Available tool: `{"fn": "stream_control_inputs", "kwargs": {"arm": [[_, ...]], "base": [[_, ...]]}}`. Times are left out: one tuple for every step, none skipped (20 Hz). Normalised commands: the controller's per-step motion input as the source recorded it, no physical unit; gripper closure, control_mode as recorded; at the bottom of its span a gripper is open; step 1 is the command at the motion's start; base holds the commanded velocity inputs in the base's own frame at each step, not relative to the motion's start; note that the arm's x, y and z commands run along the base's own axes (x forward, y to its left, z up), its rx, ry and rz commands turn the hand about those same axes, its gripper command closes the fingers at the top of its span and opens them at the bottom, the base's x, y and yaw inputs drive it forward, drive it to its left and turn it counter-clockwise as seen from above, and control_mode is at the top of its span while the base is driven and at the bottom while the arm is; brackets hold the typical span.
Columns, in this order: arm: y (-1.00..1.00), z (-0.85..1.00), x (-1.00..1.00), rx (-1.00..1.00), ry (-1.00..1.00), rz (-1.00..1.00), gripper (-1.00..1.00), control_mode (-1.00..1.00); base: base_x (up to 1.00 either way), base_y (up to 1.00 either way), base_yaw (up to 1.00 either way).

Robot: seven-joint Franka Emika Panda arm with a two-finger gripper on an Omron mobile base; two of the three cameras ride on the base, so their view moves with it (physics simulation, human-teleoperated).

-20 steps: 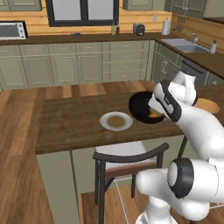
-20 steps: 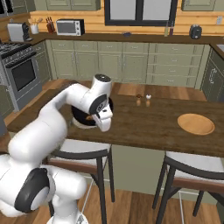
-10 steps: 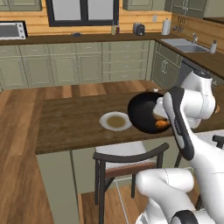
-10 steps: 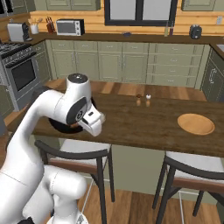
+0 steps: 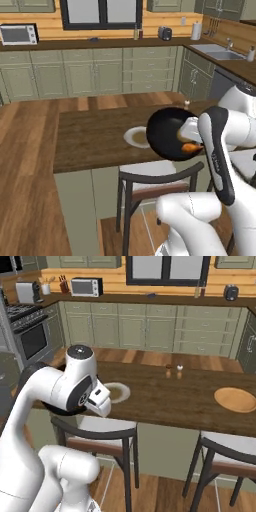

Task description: Pick the chicken drumstick and potato from their plates and place them in the bowl. Then put the bowl in the fridge.

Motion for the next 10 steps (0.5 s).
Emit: {"fn": "stream_control_inputs", "kwargs": {"arm": [[0.00, 0.00, 0.00, 0.00, 0.00, 0.00, 1.00, 1.00], [0.00, 0.00, 0.00, 0.00, 0.00, 0.00, 1.00, 1.00], [0.00, 0.00, 0.00, 0.00, 0.00, 0.00, 1.00, 1.00], [0.00, 0.00, 0.00, 0.00, 0.00, 0.00, 1.00, 1.00], [0.00, 0.00, 0.00, 0.00, 0.00, 0.00, 1.00, 1.00], [0.00, 0.00, 0.00, 0.00, 0.00, 0.00, 1.00, 1.00], [0.00, 0.00, 0.00, 0.00, 0.00, 0.00, 1.00, 1.00], [0.00, 0.00, 0.00, 0.00, 0.00, 0.00, 1.00, 1.00], [0.00, 0.00, 0.00, 0.00, 0.00, 0.00, 1.00, 1.00], [0.00, 0.00, 0.00, 0.00, 0.00, 0.00, 1.00, 1.00]], "base": [[-0.33, 1.00, 0.12], [-0.32, 1.00, 0.11], [-0.54, 1.00, 0.11], [-0.66, 1.00, 0.12], [-1.00, 1.00, 0.11], [-1.00, 1.00, 0.03], [-1.00, 1.00, -0.05], [-0.66, 1.00, -0.15], [-1.00, 1.00, -0.11], [-0.79, 1.00, -0.15]]}}
